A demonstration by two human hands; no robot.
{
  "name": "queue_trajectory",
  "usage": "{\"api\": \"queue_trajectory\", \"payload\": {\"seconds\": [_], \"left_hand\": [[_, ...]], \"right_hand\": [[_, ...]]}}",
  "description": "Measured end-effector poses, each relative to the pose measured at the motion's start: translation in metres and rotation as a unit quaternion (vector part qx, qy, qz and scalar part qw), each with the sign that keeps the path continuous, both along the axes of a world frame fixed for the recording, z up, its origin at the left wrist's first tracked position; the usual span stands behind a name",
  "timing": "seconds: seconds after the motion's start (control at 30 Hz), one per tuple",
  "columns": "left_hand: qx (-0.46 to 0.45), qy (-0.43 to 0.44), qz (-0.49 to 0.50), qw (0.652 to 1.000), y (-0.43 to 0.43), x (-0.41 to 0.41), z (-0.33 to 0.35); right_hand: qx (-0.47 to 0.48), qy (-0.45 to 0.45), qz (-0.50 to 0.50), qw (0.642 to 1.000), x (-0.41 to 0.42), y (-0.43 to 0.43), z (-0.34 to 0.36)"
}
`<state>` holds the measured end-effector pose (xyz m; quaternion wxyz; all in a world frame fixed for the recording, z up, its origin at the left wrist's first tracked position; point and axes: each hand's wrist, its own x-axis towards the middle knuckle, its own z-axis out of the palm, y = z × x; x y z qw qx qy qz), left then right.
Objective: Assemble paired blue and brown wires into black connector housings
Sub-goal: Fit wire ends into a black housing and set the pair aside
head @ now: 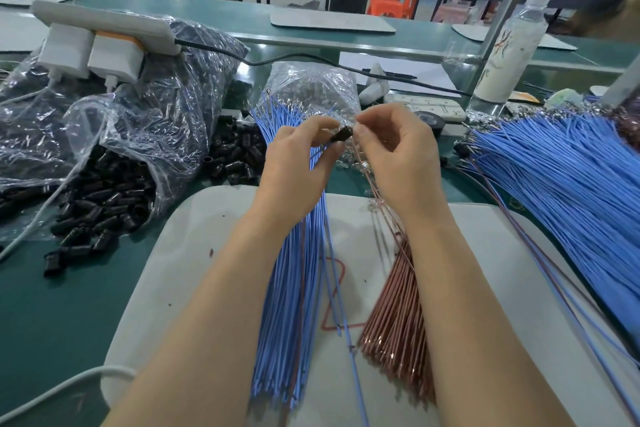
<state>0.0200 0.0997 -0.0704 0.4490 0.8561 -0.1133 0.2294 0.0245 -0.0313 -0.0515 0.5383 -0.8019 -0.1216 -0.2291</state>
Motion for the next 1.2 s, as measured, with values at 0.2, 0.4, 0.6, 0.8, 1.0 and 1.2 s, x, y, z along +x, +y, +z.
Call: {"api": "queue_trajectory", "payload": {"seconds": [0.2, 0.4, 0.6, 0.8, 1.0, 1.2], "left_hand": [[0.007, 0.024, -0.03, 0.999, 0.003, -0.001, 0.0], [0.02, 0.039, -0.05, 0.998, 0.003, -0.001, -0.001], [0.01, 0.045, -0.054, 0.997, 0.003, 0.0, -0.002], [0.031, 0.039, -0.017, 0.999, 0.003, 0.003, -0.003], [0.044, 0.035, -0.006, 0.998, 0.005, 0.004, -0.003], [0.051, 0.039, 0.0, 0.998, 0.002, 0.006, -0.006]], "right_hand": [[0.001, 0.046, 0.022, 0.999, 0.003, -0.011, 0.0], [-0.003, 0.07, 0.036, 0.997, 0.005, -0.016, -0.001], [0.036, 0.097, 0.054, 0.993, 0.006, -0.016, -0.003], [0.031, 0.071, 0.028, 0.997, 0.006, -0.007, -0.006], [0.03, 0.086, 0.019, 0.996, 0.009, -0.005, -0.01], [0.072, 0.109, 0.015, 0.991, 0.011, 0.0, -0.015]]}}
